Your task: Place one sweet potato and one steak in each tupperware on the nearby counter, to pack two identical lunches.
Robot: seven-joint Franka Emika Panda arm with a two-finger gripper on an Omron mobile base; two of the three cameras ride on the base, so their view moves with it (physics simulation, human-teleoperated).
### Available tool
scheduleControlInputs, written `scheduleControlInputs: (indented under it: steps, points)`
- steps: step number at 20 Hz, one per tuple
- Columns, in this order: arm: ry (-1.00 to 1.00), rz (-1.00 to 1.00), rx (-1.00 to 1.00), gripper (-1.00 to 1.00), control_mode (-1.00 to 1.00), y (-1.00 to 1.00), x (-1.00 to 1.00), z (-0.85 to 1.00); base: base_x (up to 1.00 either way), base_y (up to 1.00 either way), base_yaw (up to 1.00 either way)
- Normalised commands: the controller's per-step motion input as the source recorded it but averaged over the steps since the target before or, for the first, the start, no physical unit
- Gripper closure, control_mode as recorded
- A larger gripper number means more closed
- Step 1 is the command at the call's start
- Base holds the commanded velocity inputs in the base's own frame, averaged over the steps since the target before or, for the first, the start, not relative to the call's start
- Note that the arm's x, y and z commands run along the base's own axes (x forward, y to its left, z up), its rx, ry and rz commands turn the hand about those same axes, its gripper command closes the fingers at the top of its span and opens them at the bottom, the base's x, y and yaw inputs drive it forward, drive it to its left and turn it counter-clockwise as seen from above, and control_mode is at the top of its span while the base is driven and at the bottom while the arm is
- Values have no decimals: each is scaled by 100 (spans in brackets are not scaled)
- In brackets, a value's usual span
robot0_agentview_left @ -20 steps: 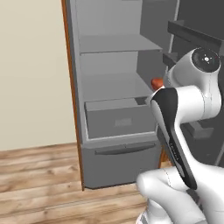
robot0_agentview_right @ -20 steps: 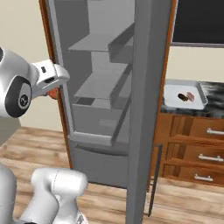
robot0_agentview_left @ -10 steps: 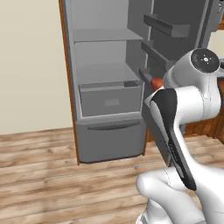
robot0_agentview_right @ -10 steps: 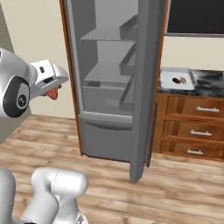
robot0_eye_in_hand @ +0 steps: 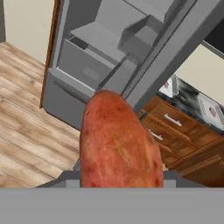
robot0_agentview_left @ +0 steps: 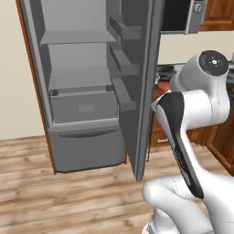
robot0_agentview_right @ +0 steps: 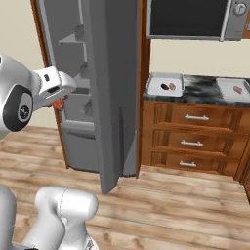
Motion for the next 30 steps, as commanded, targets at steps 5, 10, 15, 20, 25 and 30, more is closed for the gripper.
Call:
scheduleControlInputs:
  steps: [5,10,15,20,25,30]
  points:
    - [0,0,0,100,100,0,0,0,0,-100,0]
    - [0,0,0,100,100,0,0,0,0,-98,-2]
    - [0,0,0,100,100,0,0,0,14,-65,-2]
    - [0,0,0,100,100,0,0,0,73,-5,0]
    - [0,0,0,100,100,0,0,0,89,-20,0]
    - [0,0,0,100,100,0,0,0,80,-44,-2]
